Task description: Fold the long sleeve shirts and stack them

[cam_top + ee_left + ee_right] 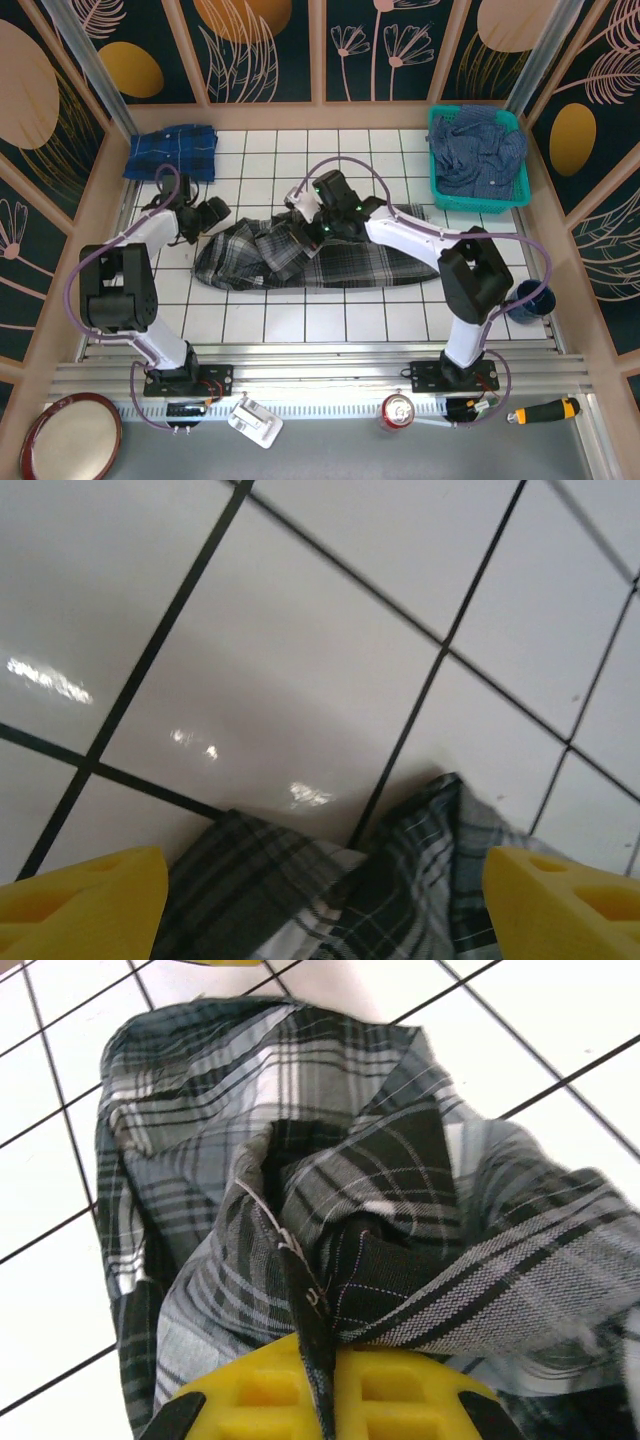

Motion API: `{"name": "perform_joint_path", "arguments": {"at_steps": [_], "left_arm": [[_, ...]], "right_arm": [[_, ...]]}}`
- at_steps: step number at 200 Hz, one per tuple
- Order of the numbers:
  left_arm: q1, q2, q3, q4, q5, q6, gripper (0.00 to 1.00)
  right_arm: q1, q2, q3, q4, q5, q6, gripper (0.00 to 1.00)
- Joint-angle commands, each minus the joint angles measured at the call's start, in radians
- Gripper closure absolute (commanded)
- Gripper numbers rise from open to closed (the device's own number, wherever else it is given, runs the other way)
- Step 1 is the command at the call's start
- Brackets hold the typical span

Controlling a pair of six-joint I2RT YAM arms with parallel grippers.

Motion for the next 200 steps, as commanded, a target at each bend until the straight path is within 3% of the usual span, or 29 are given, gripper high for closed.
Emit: {"name": "perform_joint_path", "arguments": {"at_steps": [1,13,30,45,67,83,112,136,170,200], "left_arm": [[0.002,0.034,-0.054,0.022,0.027,0.030,0.19],[0.001,0.039,-0.071,0.013,0.022,0.055,0.25],[0.002,0.039,-0.114,0.027,0.018,0.067,0.55],[0.002,0.013,-0.149,0.024,-0.012,0.063,0.78],[0.003,-0.066,-0.205,0.019,-0.099,0.033,0.90],[0.004,-0.120,-0.241,0.037,-0.120,-0.001,0.94],[0.004,-0.169,-0.278,0.059,-0.156,-0.058,0.96],[0.004,-0.180,-0.278,0.069,-0.164,-0.068,0.96],[0.003,-0.180,-0.259,0.053,-0.182,-0.057,0.95],[0.005,-0.176,-0.241,0.016,-0.237,-0.037,0.95]], "right_arm": [[-0.018,-0.072,-0.115,0.078,-0.092,-0.001,1.00],[-0.040,-0.111,-0.192,0.134,-0.143,0.025,1.00],[-0.069,-0.144,-0.269,0.191,-0.170,0.067,1.00],[-0.077,-0.148,-0.282,0.157,-0.143,0.079,0.88],[-0.077,-0.177,-0.314,0.089,-0.104,0.096,0.78],[-0.075,-0.216,-0.344,0.043,-0.083,0.119,0.68],[-0.071,-0.316,-0.412,0.081,-0.028,0.253,0.38],[-0.062,-0.303,-0.442,0.196,-0.044,0.393,0.32],[-0.039,-0.179,-0.436,0.263,0.094,0.411,0.25],[-0.041,-0.072,-0.399,0.320,0.089,0.412,0.21]]}}
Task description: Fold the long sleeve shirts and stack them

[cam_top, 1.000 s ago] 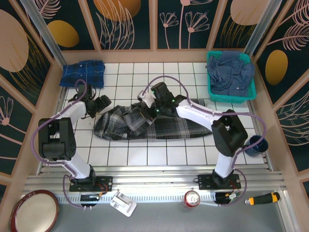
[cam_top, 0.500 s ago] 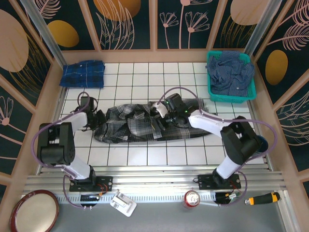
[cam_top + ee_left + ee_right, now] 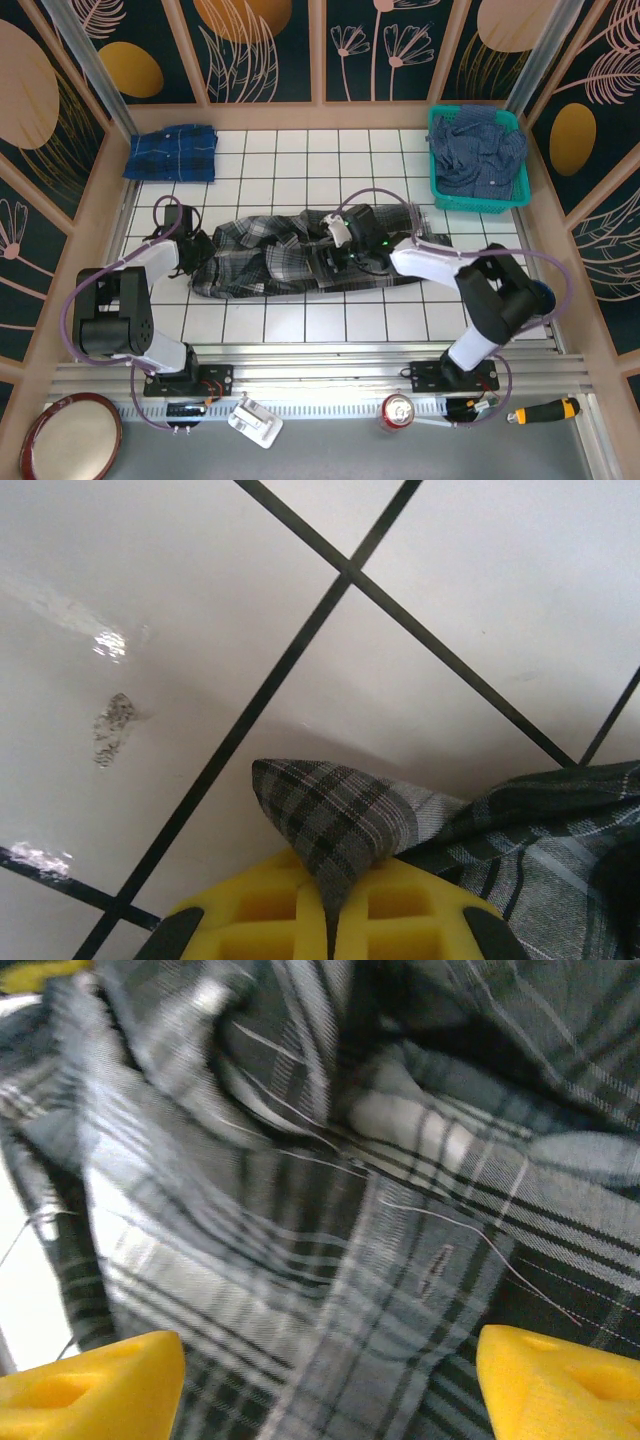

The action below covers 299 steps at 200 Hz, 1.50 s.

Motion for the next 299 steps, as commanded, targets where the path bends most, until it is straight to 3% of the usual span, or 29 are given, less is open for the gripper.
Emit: {"name": "perform_joint_path", "arguments": {"at_steps": [1,30,47,61,84,104,144,167,181,197,216,251,261,286,294,299], "left_arm": [[0.004,-0.013,0.029,-0.027,-0.064,0.009,0.95],[0.004,-0.013,0.021,-0.011,-0.052,0.003,0.94],[0.004,-0.011,0.029,-0.019,-0.060,0.006,0.94],[0.004,-0.016,0.038,-0.026,-0.065,0.007,0.94],[0.004,-0.030,0.046,-0.039,-0.080,0.009,0.94],[0.006,-0.039,0.056,-0.061,-0.116,0.015,0.94],[0.010,-0.040,0.062,-0.072,-0.147,0.013,0.94],[0.015,-0.043,0.060,-0.075,-0.158,0.010,0.94],[0.018,-0.043,0.057,-0.075,-0.163,0.005,0.95],[0.021,-0.045,0.052,-0.072,-0.169,-0.004,0.95],[0.023,-0.042,0.042,-0.063,-0.170,-0.010,0.95],[0.024,-0.031,0.030,-0.057,-0.177,-0.015,0.96],[0.027,-0.029,0.025,-0.050,-0.173,-0.010,0.96],[0.032,-0.014,0.025,-0.051,-0.173,-0.008,0.97],[0.031,-0.016,0.022,-0.047,-0.173,-0.008,0.97],[0.031,-0.016,0.021,-0.045,-0.173,-0.008,0.97]], "right_arm": [[-0.001,0.076,0.025,0.072,0.035,0.034,0.21],[0.021,0.148,0.051,0.105,0.018,0.069,0.19],[0.041,0.155,0.053,0.130,0.019,0.083,0.27],[0.049,0.141,0.044,0.159,0.022,0.095,0.43],[0.052,0.082,0.039,0.153,0.056,0.109,0.81],[0.049,-0.028,0.035,0.094,0.092,0.101,1.00],[-0.027,-0.300,0.103,-0.196,0.185,0.062,1.00],[-0.161,-0.455,0.167,-0.358,0.283,0.030,1.00],[-0.298,-0.526,0.188,-0.386,0.297,0.012,1.00],[-0.401,-0.570,0.182,-0.368,0.246,-0.027,1.00],[-0.444,-0.579,0.128,-0.298,0.192,-0.126,1.00],[-0.449,-0.537,0.059,-0.158,0.199,-0.323,1.00],[-0.452,-0.544,0.031,-0.079,0.260,-0.395,1.00],[-0.514,-0.546,0.003,0.052,0.297,-0.500,1.00],[-0.530,-0.537,0.021,0.041,0.304,-0.483,0.90],[-0.537,-0.537,0.025,0.036,0.316,-0.452,0.75]]}}
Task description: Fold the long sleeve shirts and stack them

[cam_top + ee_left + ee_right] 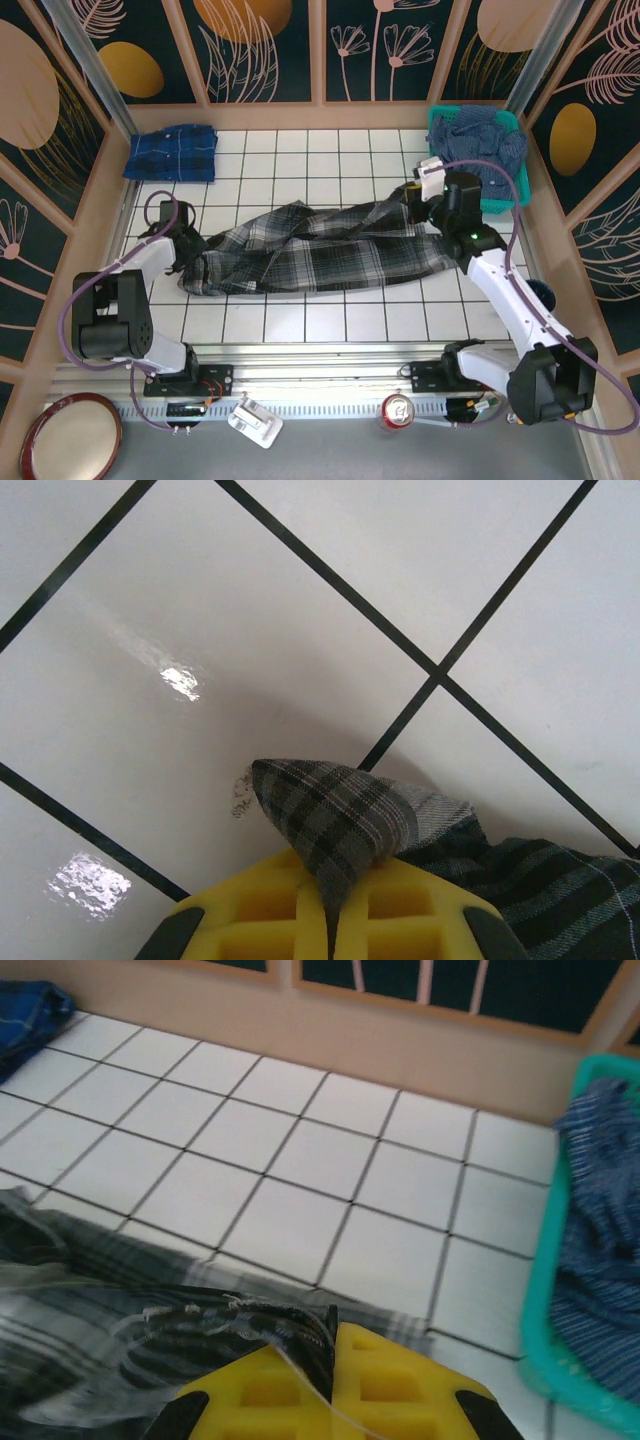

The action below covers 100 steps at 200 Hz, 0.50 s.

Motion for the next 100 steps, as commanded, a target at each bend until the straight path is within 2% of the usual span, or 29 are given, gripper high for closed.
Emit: {"name": "perform_joint_path", "arguments": {"at_steps": [1,2,4,10,31,51,59,76,82,100], "left_arm": [[0.010,0.003,-0.015,0.008,-0.029,-0.007,0.97],[0.011,0.003,-0.015,0.008,-0.029,-0.007,0.97],[0.011,0.005,-0.015,0.008,-0.029,-0.008,0.97],[0.012,0.004,-0.015,0.006,-0.029,-0.008,0.97],[0.012,0.004,-0.015,0.009,-0.022,-0.003,0.97],[0.012,0.008,-0.009,0.005,-0.023,0.007,0.97],[0.012,0.008,-0.005,0.003,-0.023,0.011,0.96],[0.012,0.007,0.004,-0.001,-0.026,0.018,0.96],[0.012,0.007,0.007,-0.004,-0.027,0.020,0.96],[0.013,0.003,0.009,-0.009,-0.031,0.024,0.95]], "right_arm": [[-0.049,-0.007,0.022,0.141,0.066,-0.061,0.71],[-0.049,-0.007,0.022,0.141,0.066,-0.061,0.71],[-0.052,-0.010,0.024,0.133,0.072,-0.040,0.61],[-0.056,-0.020,0.025,0.109,0.079,0.003,0.47],[-0.069,-0.102,-0.010,0.002,0.053,0.177,0.34],[-0.071,-0.218,-0.065,-0.094,0.062,0.403,0.15],[-0.076,-0.253,-0.085,-0.118,0.066,0.520,0.09],[-0.075,-0.255,-0.129,-0.140,0.009,0.747,0.05],[-0.070,-0.230,-0.141,-0.139,-0.022,0.794,0.01],[-0.031,-0.087,-0.119,-0.171,-0.015,0.850,0.01]]}}
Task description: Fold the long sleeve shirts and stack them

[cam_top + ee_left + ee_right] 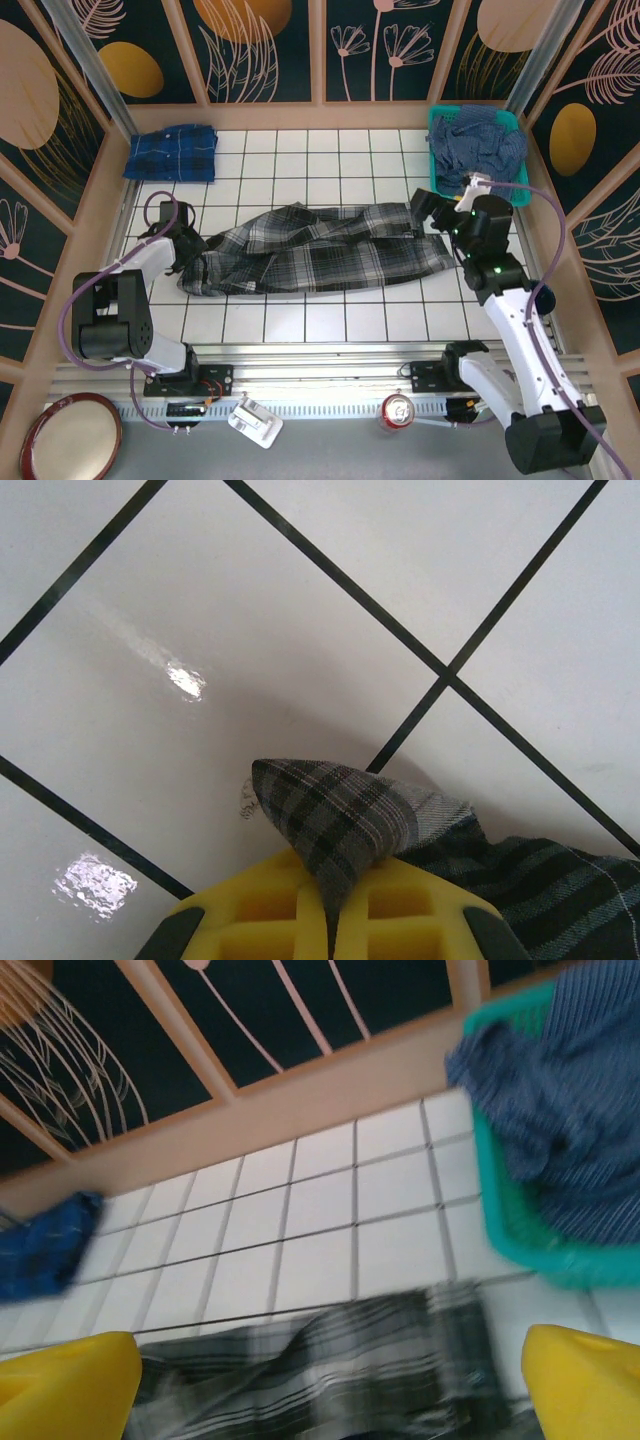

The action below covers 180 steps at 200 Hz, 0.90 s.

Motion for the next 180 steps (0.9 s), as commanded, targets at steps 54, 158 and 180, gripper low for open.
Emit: {"name": "perform_joint_path", "arguments": {"at_steps": [54,158,180], "left_arm": [[0.013,0.010,0.000,-0.007,-0.034,0.024,0.95],[0.013,0.032,0.005,0.015,-0.001,0.031,0.95],[0.013,0.036,0.003,0.021,0.003,0.030,0.95]], "right_arm": [[0.162,0.698,0.349,-0.214,0.078,0.237,0.14],[0.186,1.198,0.758,-0.379,0.131,0.360,0.33],[0.194,1.250,0.812,-0.422,0.136,0.351,0.36]]}}
